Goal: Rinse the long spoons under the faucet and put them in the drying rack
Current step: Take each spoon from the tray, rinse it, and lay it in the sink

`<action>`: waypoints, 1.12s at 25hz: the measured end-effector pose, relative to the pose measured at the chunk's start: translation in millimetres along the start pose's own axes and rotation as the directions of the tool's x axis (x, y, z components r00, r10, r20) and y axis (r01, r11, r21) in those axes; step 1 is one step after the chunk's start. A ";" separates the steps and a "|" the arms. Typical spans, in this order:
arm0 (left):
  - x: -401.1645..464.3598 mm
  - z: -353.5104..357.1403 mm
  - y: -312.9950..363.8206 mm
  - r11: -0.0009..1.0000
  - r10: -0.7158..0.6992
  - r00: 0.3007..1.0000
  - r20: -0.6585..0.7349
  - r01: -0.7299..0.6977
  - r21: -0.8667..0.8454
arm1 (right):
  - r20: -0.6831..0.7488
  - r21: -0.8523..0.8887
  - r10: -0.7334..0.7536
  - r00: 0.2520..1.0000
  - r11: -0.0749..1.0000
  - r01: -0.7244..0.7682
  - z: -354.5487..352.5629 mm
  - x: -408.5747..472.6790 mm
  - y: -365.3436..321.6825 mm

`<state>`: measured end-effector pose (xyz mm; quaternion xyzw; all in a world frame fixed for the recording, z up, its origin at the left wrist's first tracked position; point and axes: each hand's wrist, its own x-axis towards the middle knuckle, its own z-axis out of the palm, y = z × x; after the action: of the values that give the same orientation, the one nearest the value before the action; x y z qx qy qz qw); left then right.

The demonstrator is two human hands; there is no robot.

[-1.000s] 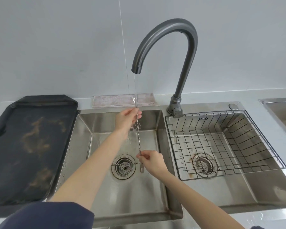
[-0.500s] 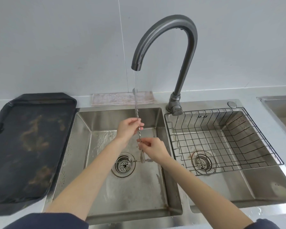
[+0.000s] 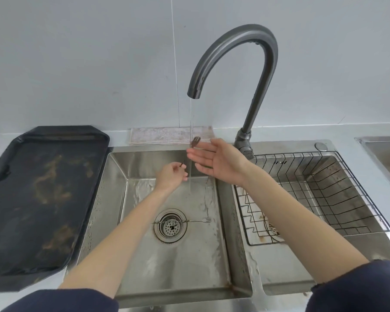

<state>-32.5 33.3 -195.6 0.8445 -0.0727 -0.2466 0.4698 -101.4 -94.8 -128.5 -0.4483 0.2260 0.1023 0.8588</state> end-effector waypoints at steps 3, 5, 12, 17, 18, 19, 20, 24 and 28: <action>3.3 0.7 -5.1 0.985 0.065 0.994 0.086 -0.078 0.156 | -0.086 -0.320 -0.137 0.987 0.942 0.102 11.9 13.1 -7.7; 6.1 0.2 -6.7 0.952 0.100 0.986 0.131 -0.133 0.275 | -0.130 -0.496 -0.241 0.962 0.856 0.147 15.5 20.3 -9.3; 12.3 -0.5 0.6 0.886 0.167 0.978 0.122 -0.203 0.417 | -0.292 -0.610 -0.437 0.851 0.770 0.187 19.1 38.2 -9.9; 14.0 4.9 1.9 0.896 0.200 0.974 0.103 -0.224 0.383 | -0.226 -0.652 -0.475 0.850 0.722 0.230 21.2 42.9 -13.6; 14.8 5.8 1.5 0.889 0.205 0.973 0.106 -0.231 0.395 | -0.211 -0.664 -0.487 0.848 0.708 0.241 21.9 42.4 -14.4; 15.8 6.2 1.6 0.876 0.216 0.970 0.108 -0.242 0.417 | -0.201 -0.669 -0.498 0.843 0.699 0.254 22.5 41.3 -15.4; 16.7 6.3 1.8 0.861 0.232 0.967 0.109 -0.256 0.440 | -0.192 -0.669 -0.510 0.838 0.693 0.268 22.2 40.5 -15.8; 15.7 4.7 4.6 0.823 0.268 0.957 0.115 -0.289 0.488 | -0.180 -0.672 -0.551 0.815 0.674 0.307 23.8 37.6 -15.1; 13.2 0.8 15.6 0.826 0.266 0.963 0.048 -0.253 0.503 | -0.179 -0.654 -0.560 0.809 0.682 0.328 24.7 36.1 -10.9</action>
<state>-19.7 19.5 -187.6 0.9228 -0.2430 -0.1428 0.2626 -58.2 -81.9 -125.6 -0.7464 0.2196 -0.1328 0.6140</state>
